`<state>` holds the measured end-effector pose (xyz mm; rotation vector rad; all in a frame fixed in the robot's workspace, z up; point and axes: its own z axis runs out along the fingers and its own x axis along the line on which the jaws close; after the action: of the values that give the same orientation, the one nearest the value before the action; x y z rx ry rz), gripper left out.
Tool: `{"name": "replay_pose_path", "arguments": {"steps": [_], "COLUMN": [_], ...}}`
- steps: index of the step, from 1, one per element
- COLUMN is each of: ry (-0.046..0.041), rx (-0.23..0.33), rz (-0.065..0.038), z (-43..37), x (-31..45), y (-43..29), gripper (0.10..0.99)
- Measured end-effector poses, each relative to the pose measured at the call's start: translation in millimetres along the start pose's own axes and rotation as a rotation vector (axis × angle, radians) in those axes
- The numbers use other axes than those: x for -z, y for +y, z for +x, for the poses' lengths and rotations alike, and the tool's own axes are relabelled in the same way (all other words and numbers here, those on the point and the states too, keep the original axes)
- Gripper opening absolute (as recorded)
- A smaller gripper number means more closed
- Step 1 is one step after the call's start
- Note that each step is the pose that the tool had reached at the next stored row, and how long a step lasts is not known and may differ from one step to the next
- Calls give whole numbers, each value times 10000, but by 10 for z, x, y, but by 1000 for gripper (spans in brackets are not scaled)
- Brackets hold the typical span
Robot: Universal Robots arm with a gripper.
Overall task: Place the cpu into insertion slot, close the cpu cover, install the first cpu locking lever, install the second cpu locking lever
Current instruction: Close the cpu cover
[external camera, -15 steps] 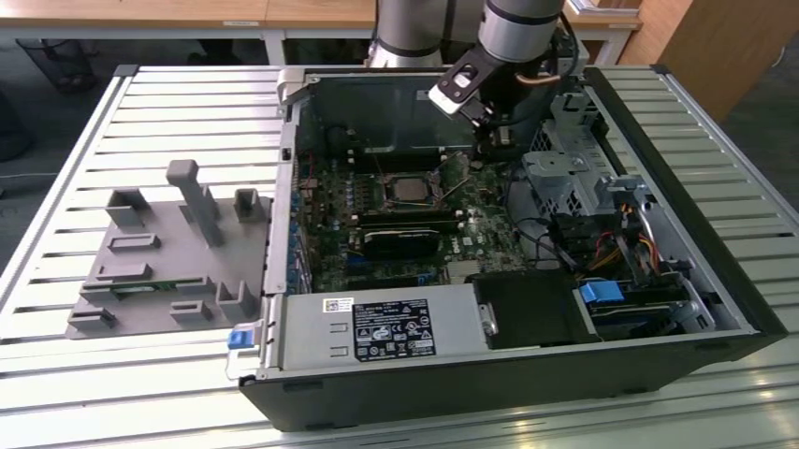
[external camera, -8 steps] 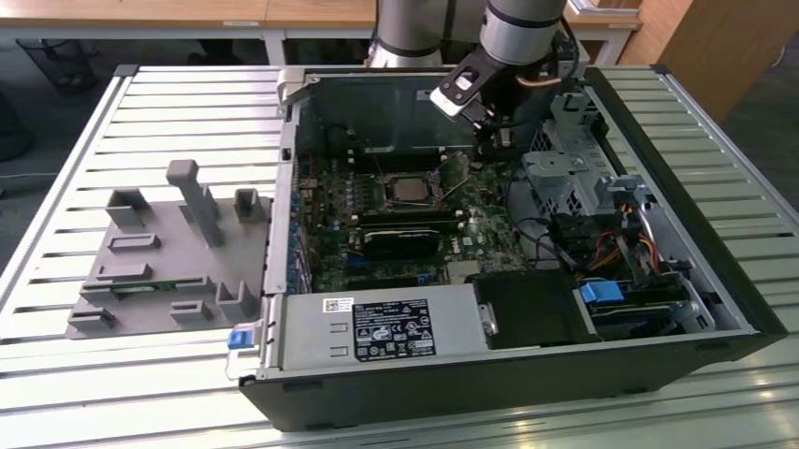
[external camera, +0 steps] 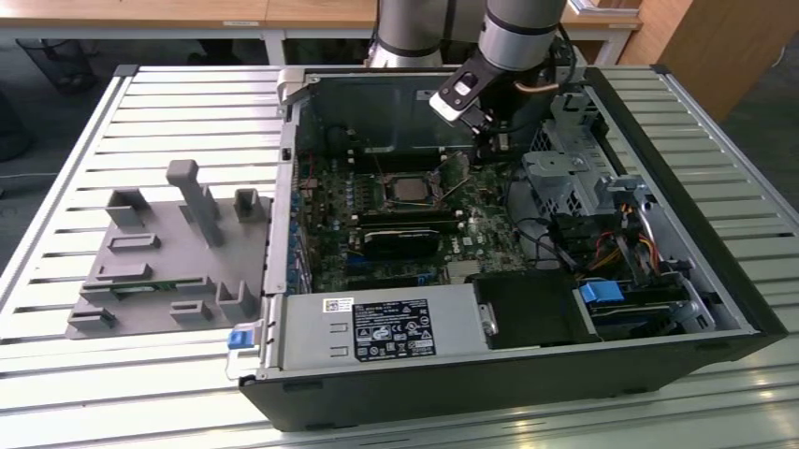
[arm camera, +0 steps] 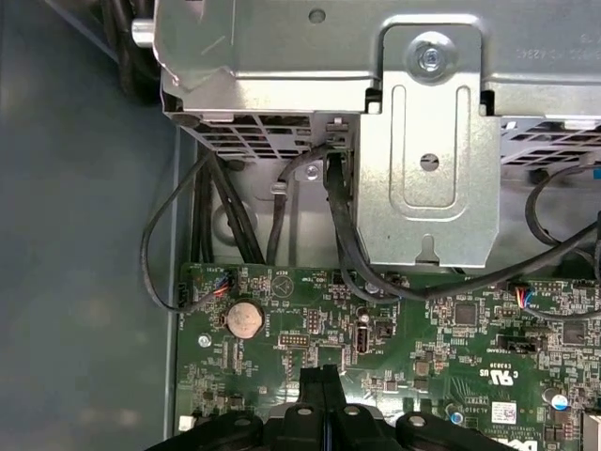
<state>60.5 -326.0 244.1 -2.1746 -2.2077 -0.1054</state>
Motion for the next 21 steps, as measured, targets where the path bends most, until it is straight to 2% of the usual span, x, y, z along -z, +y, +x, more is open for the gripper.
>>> {"name": "replay_pose_path", "arguments": {"steps": [21], "ry": [2], "rx": [0], "rz": [0], "z": [3], "x": [-24], "y": [-316], "gripper": [106]}}
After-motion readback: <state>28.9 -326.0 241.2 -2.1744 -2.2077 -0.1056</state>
